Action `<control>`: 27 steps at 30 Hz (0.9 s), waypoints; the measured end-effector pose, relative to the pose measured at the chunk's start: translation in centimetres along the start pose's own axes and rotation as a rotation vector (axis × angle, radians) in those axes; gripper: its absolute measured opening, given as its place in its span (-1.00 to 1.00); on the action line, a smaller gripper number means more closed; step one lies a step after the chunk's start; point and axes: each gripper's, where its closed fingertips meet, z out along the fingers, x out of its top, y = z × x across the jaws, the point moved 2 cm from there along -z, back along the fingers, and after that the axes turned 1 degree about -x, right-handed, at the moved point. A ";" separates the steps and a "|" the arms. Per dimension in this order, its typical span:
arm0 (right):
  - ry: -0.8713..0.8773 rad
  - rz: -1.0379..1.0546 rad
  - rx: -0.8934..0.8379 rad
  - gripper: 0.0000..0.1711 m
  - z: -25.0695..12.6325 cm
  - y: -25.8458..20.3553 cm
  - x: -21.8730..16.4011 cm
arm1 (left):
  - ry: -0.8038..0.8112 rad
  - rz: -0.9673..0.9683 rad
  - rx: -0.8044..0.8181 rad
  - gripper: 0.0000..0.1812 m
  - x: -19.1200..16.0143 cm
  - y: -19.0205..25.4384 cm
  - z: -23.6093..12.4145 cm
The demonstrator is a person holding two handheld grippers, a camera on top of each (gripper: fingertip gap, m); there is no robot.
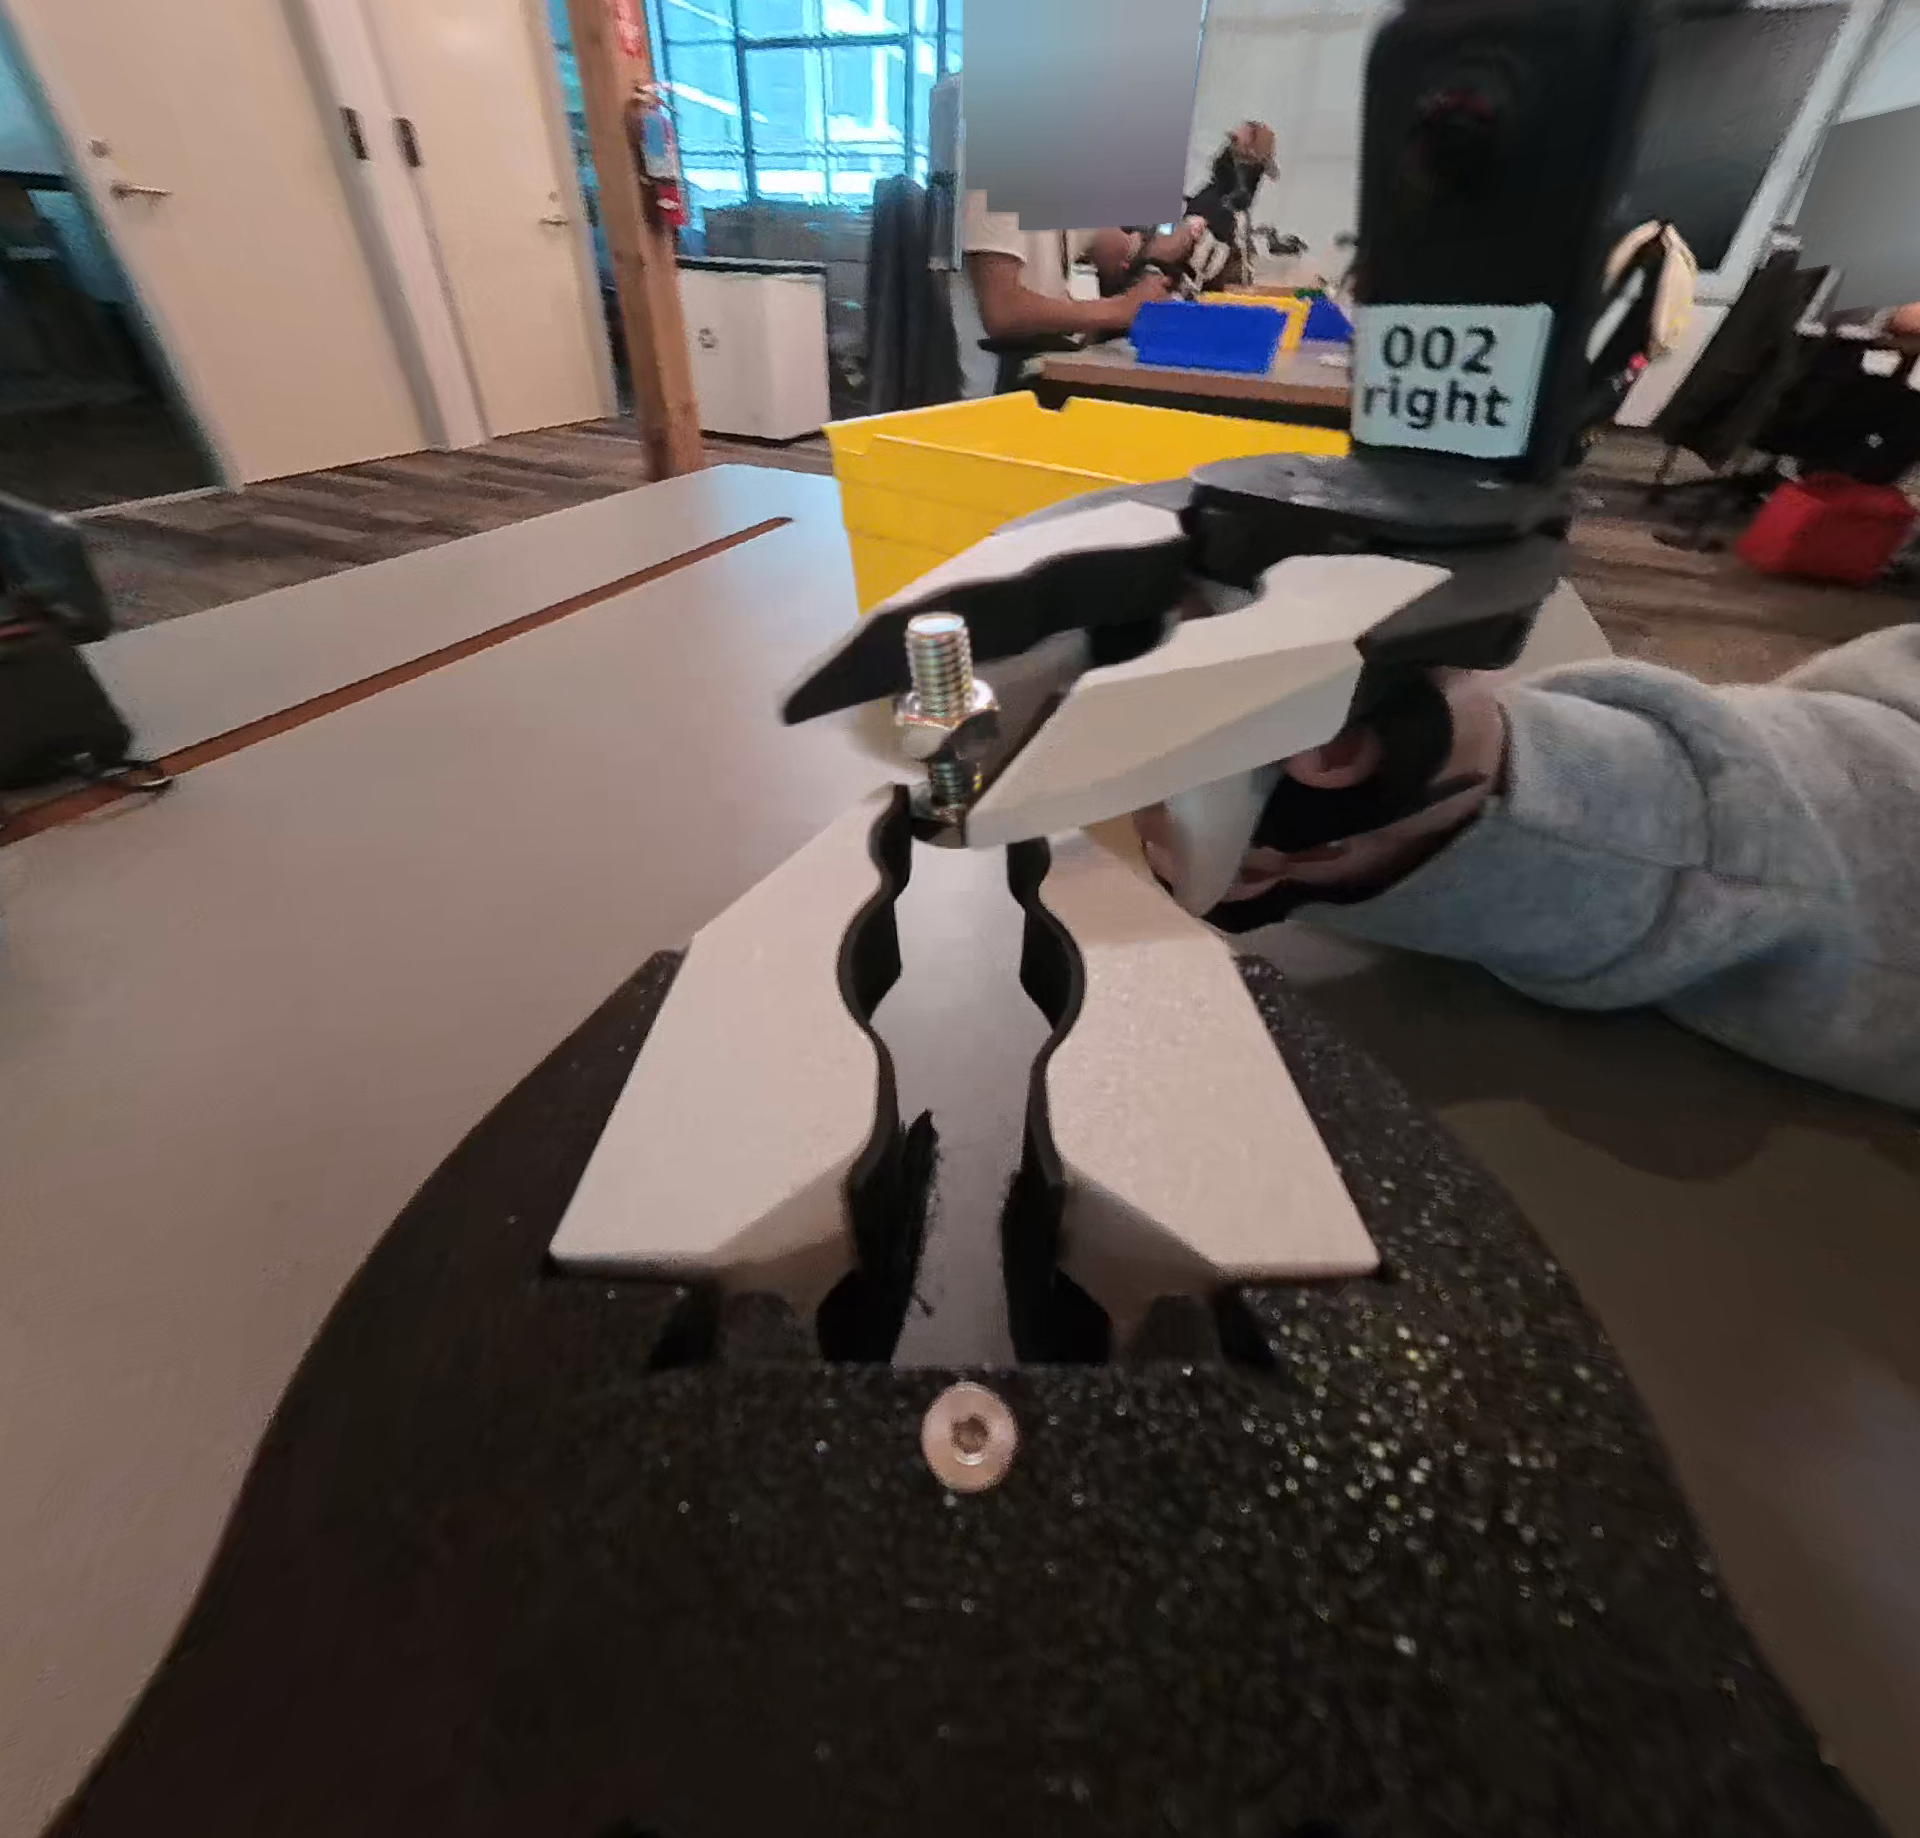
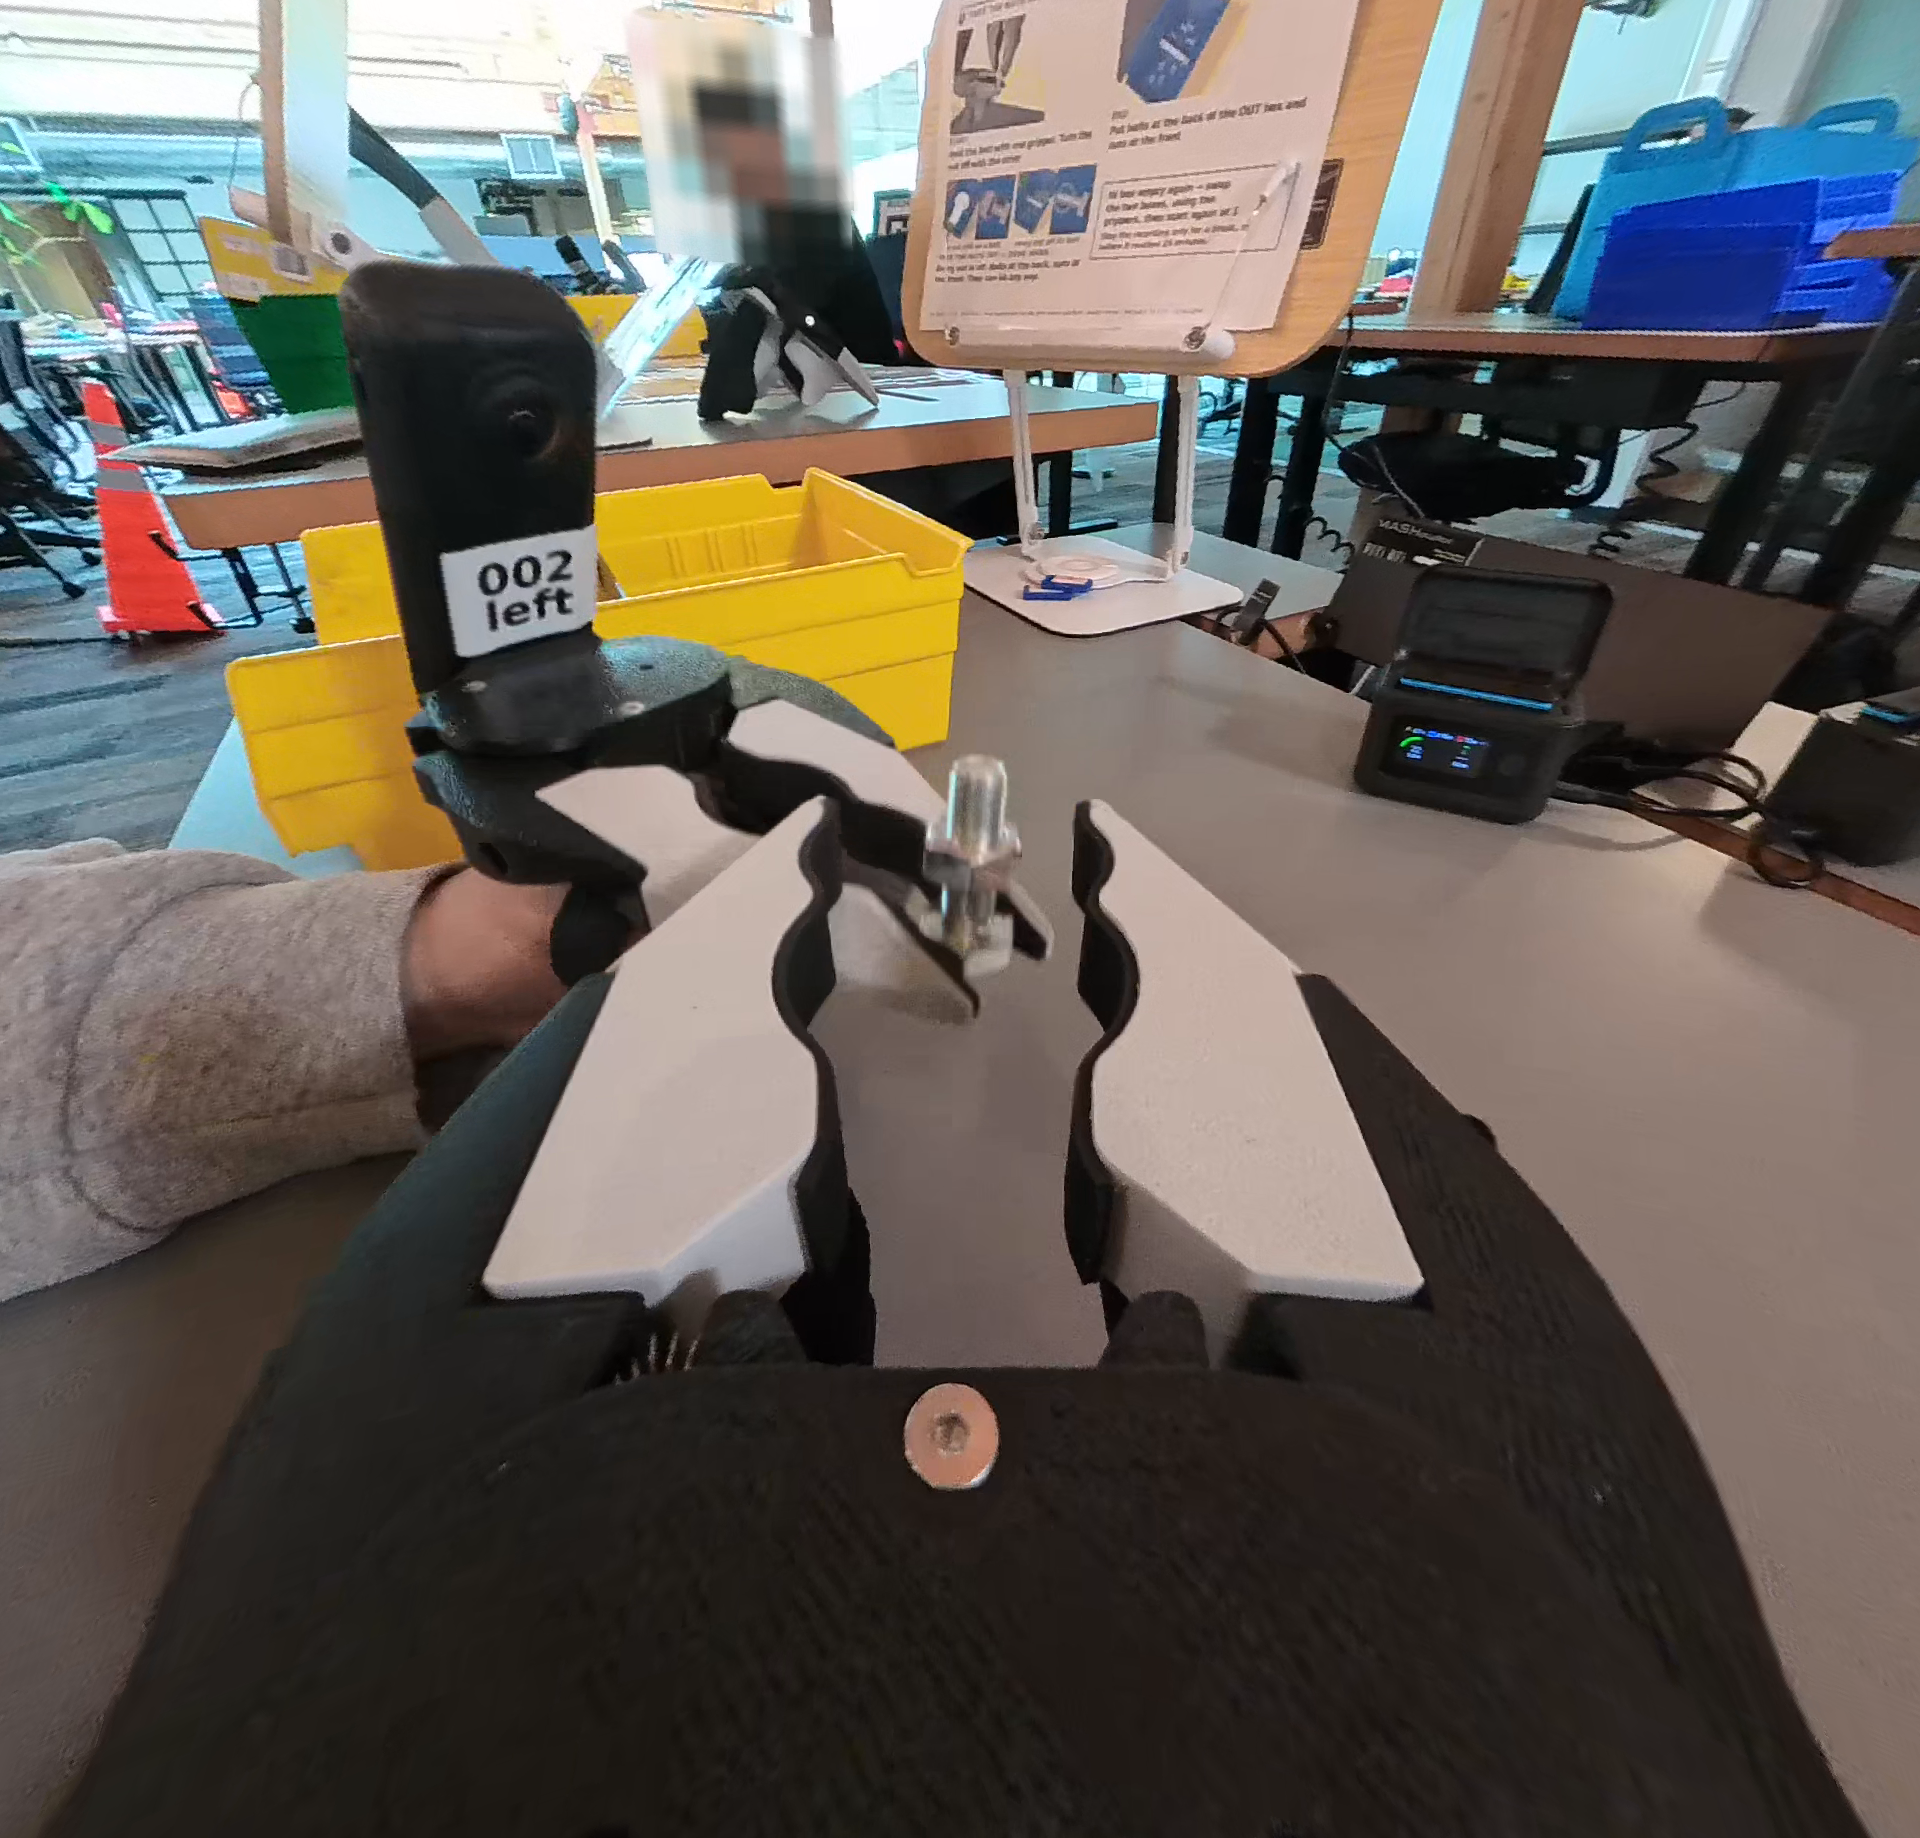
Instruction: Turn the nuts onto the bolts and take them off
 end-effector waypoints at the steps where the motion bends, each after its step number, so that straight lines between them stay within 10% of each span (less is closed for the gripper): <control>1: -0.004 0.005 0.011 -0.49 0.1 -0.1 -0.1 | -0.010 0.011 -0.018 -0.83 -0.1 0.4 0.2; 27: -0.007 -0.041 0.027 -0.50 0.0 -0.8 0.1 | 0.050 -0.103 0.160 -0.83 0.3 -3.1 -1.5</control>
